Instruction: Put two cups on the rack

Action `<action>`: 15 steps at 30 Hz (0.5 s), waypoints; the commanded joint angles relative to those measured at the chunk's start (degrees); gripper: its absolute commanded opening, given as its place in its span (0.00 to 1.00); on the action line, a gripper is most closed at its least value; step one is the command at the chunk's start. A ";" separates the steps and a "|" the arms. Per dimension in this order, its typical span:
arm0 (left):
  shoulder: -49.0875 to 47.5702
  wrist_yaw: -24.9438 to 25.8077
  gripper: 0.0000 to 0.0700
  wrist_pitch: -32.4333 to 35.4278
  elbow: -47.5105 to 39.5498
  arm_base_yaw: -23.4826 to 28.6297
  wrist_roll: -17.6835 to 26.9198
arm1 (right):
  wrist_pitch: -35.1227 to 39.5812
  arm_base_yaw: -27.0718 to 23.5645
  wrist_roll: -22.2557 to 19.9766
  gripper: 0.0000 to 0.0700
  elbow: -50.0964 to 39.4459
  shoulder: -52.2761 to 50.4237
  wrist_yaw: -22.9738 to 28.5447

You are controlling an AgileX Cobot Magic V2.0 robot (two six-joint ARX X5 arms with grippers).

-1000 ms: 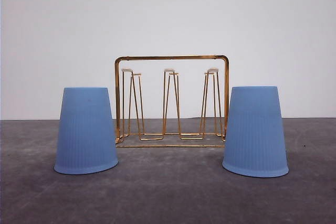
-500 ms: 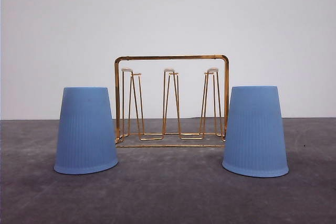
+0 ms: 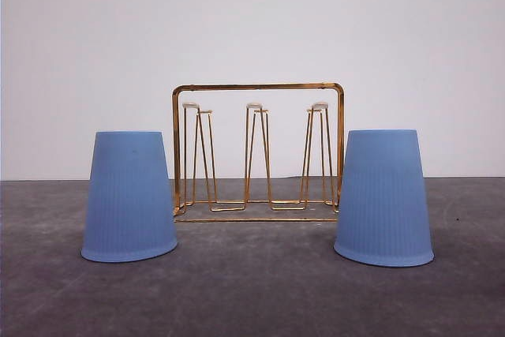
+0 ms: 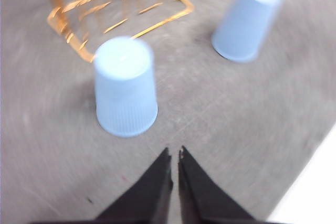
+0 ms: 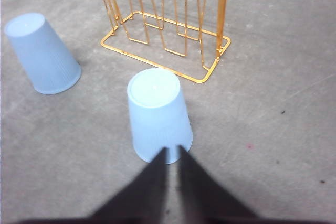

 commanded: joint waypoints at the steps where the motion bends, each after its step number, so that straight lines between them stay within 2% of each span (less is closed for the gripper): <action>1: 0.25 0.01 0.47 1.60 0.92 -0.36 2.12 | 0.35 0.23 -1.20 0.56 0.59 0.16 0.20; 2: 0.25 0.01 0.58 2.20 0.92 -0.39 0.71 | 0.35 0.23 -1.18 0.65 0.59 0.14 0.20; 3: 0.25 0.01 0.64 2.76 0.92 -0.39 -0.66 | 0.35 0.23 -1.17 0.70 0.59 0.13 0.22; 9: 1.68 0.01 0.64 5.51 0.92 -0.39 -8.33 | 0.53 0.23 -1.12 0.70 0.59 0.13 0.20; 13: 5.47 -0.04 0.64 8.40 0.92 -0.44 -9.86 | 1.54 0.23 -0.73 0.70 0.59 0.13 0.20; 15: 8.19 -0.11 0.70 10.80 0.92 -0.63 -10.03 | 2.31 0.23 -0.47 0.70 0.59 0.13 0.20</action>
